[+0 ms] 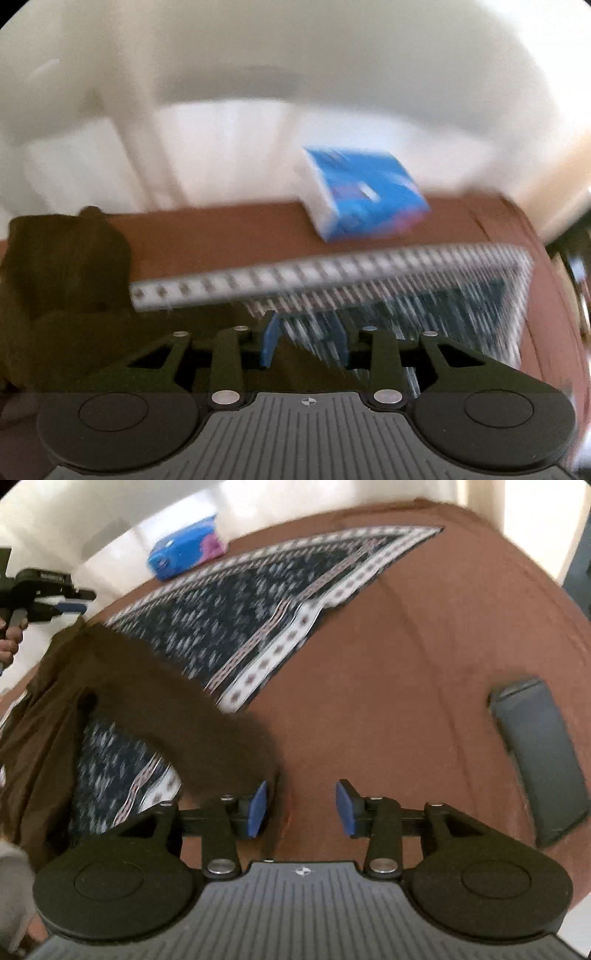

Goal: Fold clothes

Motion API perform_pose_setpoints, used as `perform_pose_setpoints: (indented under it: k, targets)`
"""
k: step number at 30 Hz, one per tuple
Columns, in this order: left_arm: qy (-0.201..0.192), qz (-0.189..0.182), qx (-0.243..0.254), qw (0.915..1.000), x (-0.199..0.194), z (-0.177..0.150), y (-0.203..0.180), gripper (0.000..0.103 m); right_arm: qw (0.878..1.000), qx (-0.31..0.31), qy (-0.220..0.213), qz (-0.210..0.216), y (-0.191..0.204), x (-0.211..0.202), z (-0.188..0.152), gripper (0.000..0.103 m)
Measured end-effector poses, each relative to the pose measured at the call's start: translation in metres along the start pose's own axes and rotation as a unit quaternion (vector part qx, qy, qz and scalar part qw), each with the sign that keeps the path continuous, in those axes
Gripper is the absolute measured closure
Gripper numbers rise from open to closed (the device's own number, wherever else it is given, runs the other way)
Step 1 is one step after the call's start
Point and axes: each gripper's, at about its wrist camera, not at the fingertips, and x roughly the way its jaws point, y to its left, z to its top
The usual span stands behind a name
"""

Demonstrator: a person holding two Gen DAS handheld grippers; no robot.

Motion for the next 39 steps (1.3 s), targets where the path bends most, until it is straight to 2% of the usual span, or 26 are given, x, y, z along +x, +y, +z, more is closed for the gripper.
perform_pose_setpoints:
  k: [5, 8, 10, 12, 20, 22, 23, 24, 27, 30, 33, 36, 39]
  targets:
    - [0.064, -0.025, 0.058, 0.9959, 0.002, -0.058, -0.025, 0.052, 1.000, 0.001, 0.014, 0.004, 0.011, 0.000, -0.029, 0.057]
    - [0.091, -0.019, 0.054, 0.9942, 0.014, -0.081, -0.029, 0.052, 1.000, -0.002, 0.009, 0.001, 0.013, 0.008, -0.033, 0.057]
    - [0.098, -0.011, 0.044, 0.9941, 0.019, -0.089, -0.027, 0.052, 1.000, -0.008, 0.010, 0.002, 0.012, 0.015, -0.031, 0.061]
    - [0.097, 0.003, 0.045, 0.9942, 0.019, -0.094, -0.027, 0.052, 1.000, -0.007, 0.012, 0.016, 0.008, 0.016, -0.026, 0.096]
    - [0.091, 0.015, 0.032, 0.9952, 0.007, -0.095, -0.022, 0.051, 1.000, -0.005, -0.011, 0.002, -0.028, -0.027, 0.009, 0.097]
    - [0.092, 0.019, 0.035, 0.9949, 0.004, -0.098, -0.023, 0.051, 1.000, 0.000, -0.016, -0.023, -0.038, -0.026, 0.015, 0.097]
    - [0.094, 0.020, 0.037, 0.9947, 0.002, -0.100, -0.022, 0.050, 0.999, 0.002, -0.017, -0.038, -0.041, -0.023, 0.017, 0.102]
    - [0.094, 0.021, 0.037, 0.9946, -0.001, -0.102, -0.020, 0.049, 0.998, 0.011, -0.016, -0.056, -0.044, -0.017, 0.018, 0.103]
    - [0.089, 0.029, 0.024, 0.9953, -0.019, -0.110, -0.009, 0.047, 0.996, 0.030, 0.005, -0.088, -0.054, 0.003, 0.016, 0.103]
    - [0.068, 0.041, -0.009, 0.9968, -0.050, -0.121, 0.015, 0.045, 0.997, 0.033, -0.009, -0.070, -0.048, -0.001, 0.013, 0.099]
    - [0.046, 0.075, -0.046, 0.9950, -0.082, -0.131, 0.048, 0.044, 0.999, 0.002, -0.030, -0.017, -0.017, -0.010, 0.021, 0.099]
    - [0.027, 0.126, -0.090, 0.9876, -0.117, -0.139, 0.093, 0.043, 0.997, -0.055, -0.037, 0.028, 0.026, -0.009, 0.034, 0.095]
    - [0.003, 0.169, -0.132, 0.9767, -0.155, -0.145, 0.143, 0.042, 0.990, -0.110, -0.037, 0.081, 0.079, -0.002, 0.049, 0.089]
